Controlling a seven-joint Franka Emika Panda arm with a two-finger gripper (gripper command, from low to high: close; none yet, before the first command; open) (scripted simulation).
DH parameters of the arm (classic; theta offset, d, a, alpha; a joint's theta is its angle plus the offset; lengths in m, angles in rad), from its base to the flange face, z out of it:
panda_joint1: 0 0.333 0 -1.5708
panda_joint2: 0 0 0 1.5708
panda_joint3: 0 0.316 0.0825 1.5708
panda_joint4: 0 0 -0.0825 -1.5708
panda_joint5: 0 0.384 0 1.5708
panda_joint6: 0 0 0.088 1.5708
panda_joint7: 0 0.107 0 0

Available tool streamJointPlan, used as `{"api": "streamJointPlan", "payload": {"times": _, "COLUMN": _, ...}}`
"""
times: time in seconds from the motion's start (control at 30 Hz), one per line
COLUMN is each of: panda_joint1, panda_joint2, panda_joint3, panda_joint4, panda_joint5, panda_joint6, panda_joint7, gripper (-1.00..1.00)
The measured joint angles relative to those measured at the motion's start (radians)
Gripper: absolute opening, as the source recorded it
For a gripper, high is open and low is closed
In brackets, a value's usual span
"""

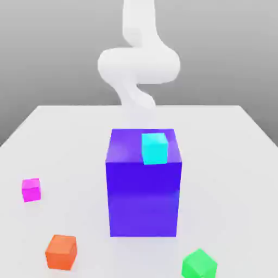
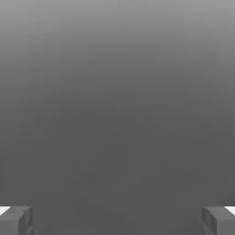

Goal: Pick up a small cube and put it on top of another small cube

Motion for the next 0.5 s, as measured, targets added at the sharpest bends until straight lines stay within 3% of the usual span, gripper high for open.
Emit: {"api": "streamJointPlan", "payload": {"times": 0.5, "panda_joint1": 0.2, "panda_joint2": 0.408, "panda_joint3": -0.479, "panda_joint4": -0.142, "panda_joint5": 0.302, "panda_joint6": 0.132, "panda_joint7": -0.652, "gripper": 0.0}}
